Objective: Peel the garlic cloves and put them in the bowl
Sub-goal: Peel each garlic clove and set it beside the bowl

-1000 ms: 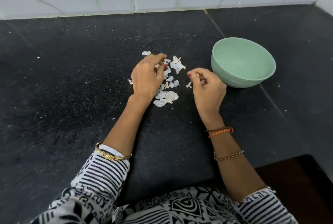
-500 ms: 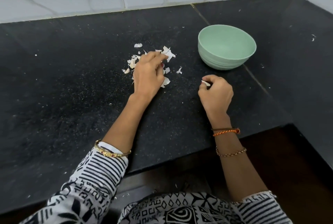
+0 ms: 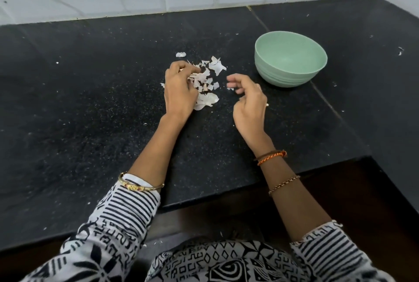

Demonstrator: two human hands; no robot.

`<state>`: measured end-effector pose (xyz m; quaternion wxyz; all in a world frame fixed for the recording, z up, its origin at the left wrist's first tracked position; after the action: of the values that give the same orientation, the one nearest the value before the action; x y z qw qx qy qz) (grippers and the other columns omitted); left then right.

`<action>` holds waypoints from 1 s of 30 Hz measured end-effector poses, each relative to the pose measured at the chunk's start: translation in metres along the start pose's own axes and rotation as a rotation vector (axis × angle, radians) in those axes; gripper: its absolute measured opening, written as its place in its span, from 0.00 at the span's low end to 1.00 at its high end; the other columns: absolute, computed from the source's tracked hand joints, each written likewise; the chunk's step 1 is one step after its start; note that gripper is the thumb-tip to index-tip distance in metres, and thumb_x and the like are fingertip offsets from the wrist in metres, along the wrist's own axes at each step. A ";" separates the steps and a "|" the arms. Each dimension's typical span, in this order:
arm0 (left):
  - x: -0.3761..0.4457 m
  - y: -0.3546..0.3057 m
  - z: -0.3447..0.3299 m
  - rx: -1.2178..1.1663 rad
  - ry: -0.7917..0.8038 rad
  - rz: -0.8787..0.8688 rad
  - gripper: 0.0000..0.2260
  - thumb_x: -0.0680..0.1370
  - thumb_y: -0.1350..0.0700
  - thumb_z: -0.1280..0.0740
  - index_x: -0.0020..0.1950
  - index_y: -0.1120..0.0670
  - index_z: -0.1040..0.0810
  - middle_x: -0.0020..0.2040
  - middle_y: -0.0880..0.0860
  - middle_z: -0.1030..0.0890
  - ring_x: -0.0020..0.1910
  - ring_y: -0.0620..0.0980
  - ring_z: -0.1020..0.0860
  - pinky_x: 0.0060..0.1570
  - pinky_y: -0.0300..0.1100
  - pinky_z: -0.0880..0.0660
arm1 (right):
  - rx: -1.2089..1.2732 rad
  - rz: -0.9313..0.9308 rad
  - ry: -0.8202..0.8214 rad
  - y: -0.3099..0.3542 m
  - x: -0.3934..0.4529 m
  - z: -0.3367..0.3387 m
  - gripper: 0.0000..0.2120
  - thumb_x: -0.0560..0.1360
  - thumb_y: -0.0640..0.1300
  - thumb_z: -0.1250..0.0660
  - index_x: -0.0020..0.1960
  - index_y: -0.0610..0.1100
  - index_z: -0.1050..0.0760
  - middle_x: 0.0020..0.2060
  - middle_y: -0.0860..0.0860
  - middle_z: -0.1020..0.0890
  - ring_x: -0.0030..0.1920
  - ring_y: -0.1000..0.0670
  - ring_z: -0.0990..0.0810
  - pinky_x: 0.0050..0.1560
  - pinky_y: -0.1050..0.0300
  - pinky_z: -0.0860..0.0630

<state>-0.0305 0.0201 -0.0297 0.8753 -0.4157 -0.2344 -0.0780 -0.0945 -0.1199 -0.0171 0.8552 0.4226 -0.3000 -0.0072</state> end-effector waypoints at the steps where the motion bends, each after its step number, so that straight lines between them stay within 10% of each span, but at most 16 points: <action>1: 0.001 0.002 0.002 -0.015 -0.013 0.018 0.21 0.68 0.75 0.44 0.53 0.60 0.19 0.54 0.57 0.25 0.57 0.54 0.28 0.52 0.32 0.34 | 0.019 0.004 0.016 0.004 0.004 -0.004 0.30 0.60 0.24 0.52 0.55 0.38 0.23 0.45 0.45 0.18 0.46 0.47 0.24 0.47 0.71 0.33; 7: 0.012 0.012 0.014 -0.052 -0.094 0.093 0.20 0.69 0.74 0.43 0.52 0.59 0.19 0.52 0.56 0.24 0.52 0.50 0.26 0.50 0.31 0.33 | 0.039 -0.030 0.115 0.019 0.036 -0.034 0.20 0.69 0.26 0.43 0.55 0.40 0.23 0.48 0.48 0.19 0.46 0.50 0.24 0.53 0.54 0.27; 13: 0.030 0.026 0.017 -0.010 -0.161 0.128 0.12 0.76 0.63 0.39 0.54 0.54 0.19 0.50 0.53 0.20 0.50 0.53 0.24 0.46 0.30 0.36 | -0.155 0.056 0.301 0.009 0.069 -0.061 0.14 0.74 0.35 0.39 0.57 0.47 0.23 0.52 0.52 0.19 0.58 0.49 0.29 0.48 0.70 0.39; 30: 0.063 0.053 0.003 -0.052 -0.066 0.308 0.19 0.73 0.71 0.42 0.57 0.57 0.20 0.54 0.55 0.21 0.52 0.52 0.23 0.57 0.42 0.28 | -0.477 0.119 0.602 0.009 0.096 -0.116 0.10 0.79 0.45 0.40 0.53 0.48 0.20 0.48 0.49 0.19 0.58 0.45 0.32 0.54 0.55 0.34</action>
<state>0.0411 0.0601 -0.0346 0.8576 -0.4718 -0.1943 0.0648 0.0421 -0.0558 -0.0157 0.9782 0.1768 -0.0496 0.0970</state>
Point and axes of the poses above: each hand's wrist, its own x-axis towards the middle knuckle, its own z-axis out of the back of the hand, y = z × x, the point moved 4 cm from there along x, towards the middle knuckle
